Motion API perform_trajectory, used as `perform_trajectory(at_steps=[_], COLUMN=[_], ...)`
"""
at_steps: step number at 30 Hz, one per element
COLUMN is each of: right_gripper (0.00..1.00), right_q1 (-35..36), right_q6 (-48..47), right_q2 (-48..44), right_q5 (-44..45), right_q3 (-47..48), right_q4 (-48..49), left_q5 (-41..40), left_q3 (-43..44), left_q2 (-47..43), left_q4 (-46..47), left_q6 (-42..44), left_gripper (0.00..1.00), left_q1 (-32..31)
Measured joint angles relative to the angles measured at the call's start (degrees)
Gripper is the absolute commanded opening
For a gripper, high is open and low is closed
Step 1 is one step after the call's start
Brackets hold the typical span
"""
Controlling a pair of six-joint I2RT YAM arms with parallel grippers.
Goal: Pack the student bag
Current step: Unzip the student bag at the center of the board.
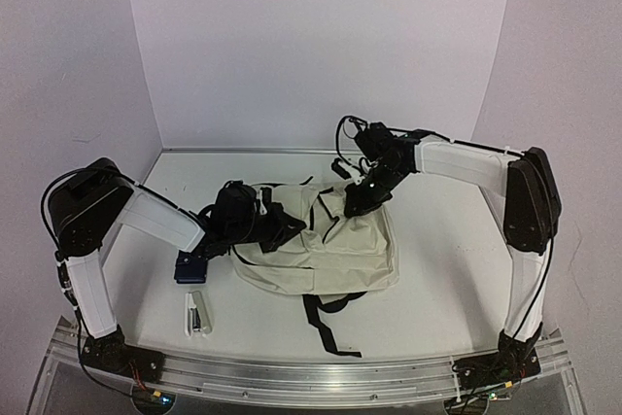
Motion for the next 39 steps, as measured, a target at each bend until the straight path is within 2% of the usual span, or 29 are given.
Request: perform_trajectory(at_steps=[2, 5, 8, 10, 14, 18, 21, 23, 26, 28, 34, 35, 39], right_gripper=[0.38, 0.44, 0.63, 0.73, 0.74, 0.69, 0.57, 0.45, 0.21, 0.11, 0.0, 0.0, 0.0], right_q1=[-0.14, 0.25, 1.48, 2.89, 6.08, 8.4, 8.78, 8.74, 8.66, 8.65, 9.26, 9.26, 9.26], right_q6=[0.51, 2.09, 3.6, 4.39, 5.38, 4.88, 3.31, 2.74, 1.38, 0.61, 0.05, 0.02, 0.26], right_q2=[-0.75, -1.65, -1.77, -1.77, -1.61, -0.74, 0.52, 0.96, 1.28, 1.29, 1.29, 1.28, 1.21], right_q5=[-1.62, -3.1, -3.0, -1.56, 2.71, 7.76, 11.26, 12.83, 15.02, 15.54, 15.73, 15.63, 14.63], right_q3=[0.07, 0.78, 2.71, 3.91, 5.57, 6.14, 5.99, 5.38, 4.18, 3.76, 3.67, 3.7, 4.15], right_q4=[-0.23, -0.87, -1.31, -1.42, -1.4, -1.53, -1.8, -1.89, -2.17, -2.32, -2.39, -2.41, -2.35], left_q5=[0.34, 0.63, 0.74, 0.75, 1.01, 1.07, 1.02, 0.95, 0.52, 0.3, -1.04, -1.48, -3.47], left_q3=[0.15, 0.2, 0.2, 0.2, 0.2, 0.2, 0.2, 0.2, 0.22, 0.33, 0.49, 0.47, 0.01], left_q2=[0.09, 0.19, 0.21, 0.21, 0.25, 0.26, 0.26, 0.24, 0.02, -0.24, -1.58, -2.03, -5.11], left_q4=[-0.03, -0.04, -0.02, -0.02, 0.01, 0.02, -0.03, -0.08, -0.54, -1.25, -4.13, -4.91, -9.33], left_q6=[0.01, 0.02, 0.02, 0.02, 0.01, -0.03, -0.03, 0.07, 0.32, 0.56, 0.67, 0.7, 2.04], left_gripper=[0.0, 0.0, 0.0, 0.0, 0.0, 0.0, 0.0, 0.0, 0.0, 0.0, 0.01, 0.06, 0.46], left_q1=[0.1, 0.23, 0.26, 0.26, 0.27, 0.28, 0.28, 0.28, 0.26, 0.26, 0.08, 0.01, -0.22])
